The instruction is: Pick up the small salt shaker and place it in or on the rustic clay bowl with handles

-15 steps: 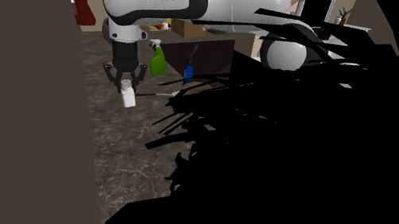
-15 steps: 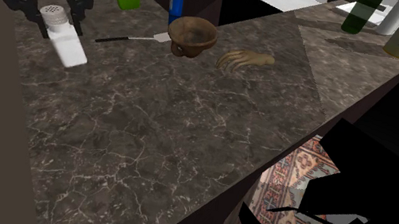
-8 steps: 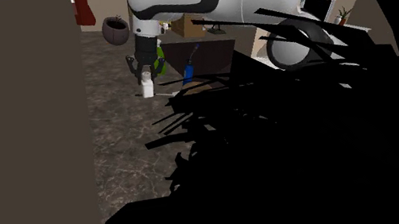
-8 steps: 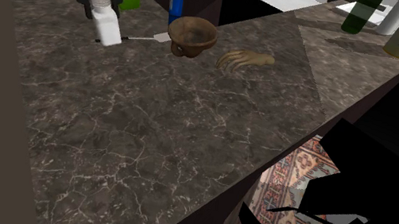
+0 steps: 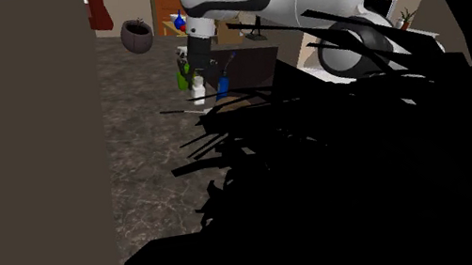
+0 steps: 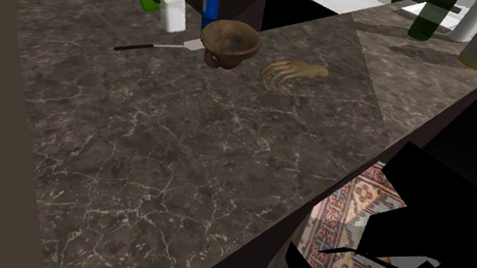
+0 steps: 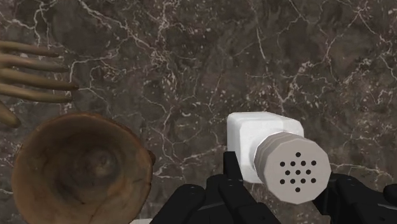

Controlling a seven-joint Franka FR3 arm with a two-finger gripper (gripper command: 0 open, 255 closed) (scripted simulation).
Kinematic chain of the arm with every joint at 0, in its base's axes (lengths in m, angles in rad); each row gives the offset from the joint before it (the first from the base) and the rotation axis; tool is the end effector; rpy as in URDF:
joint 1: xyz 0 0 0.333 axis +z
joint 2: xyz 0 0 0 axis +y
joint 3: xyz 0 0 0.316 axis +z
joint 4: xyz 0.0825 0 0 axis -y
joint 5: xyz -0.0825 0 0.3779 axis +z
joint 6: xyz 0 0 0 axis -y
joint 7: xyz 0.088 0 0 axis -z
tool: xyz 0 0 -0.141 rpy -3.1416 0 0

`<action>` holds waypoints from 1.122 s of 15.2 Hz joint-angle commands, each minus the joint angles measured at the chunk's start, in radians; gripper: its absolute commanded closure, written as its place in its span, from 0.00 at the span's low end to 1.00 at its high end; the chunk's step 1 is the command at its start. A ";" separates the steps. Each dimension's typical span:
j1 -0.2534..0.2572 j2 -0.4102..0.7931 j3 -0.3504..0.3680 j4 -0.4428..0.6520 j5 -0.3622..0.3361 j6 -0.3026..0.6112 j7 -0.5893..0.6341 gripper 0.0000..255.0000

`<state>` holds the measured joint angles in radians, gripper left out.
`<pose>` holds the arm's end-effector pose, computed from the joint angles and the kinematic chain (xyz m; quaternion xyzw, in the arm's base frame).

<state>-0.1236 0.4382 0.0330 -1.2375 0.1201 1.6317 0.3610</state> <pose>0.6734 -0.0491 0.4832 -0.9708 0.2295 0.0306 0.0633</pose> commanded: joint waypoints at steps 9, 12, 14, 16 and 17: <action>-0.153 0.092 -0.054 0.161 0.013 -0.095 -0.193 1.00; -0.201 0.152 -0.067 0.263 0.017 -0.144 -0.245 1.00; -0.235 0.208 -0.073 0.359 0.020 -0.187 -0.277 1.00; -0.247 0.221 -0.075 0.368 0.021 -0.185 -0.291 1.00; -0.246 0.212 -0.076 0.340 0.021 -0.166 -0.293 1.00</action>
<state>-0.3685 0.6607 -0.0419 -0.8698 0.1410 1.4481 0.0729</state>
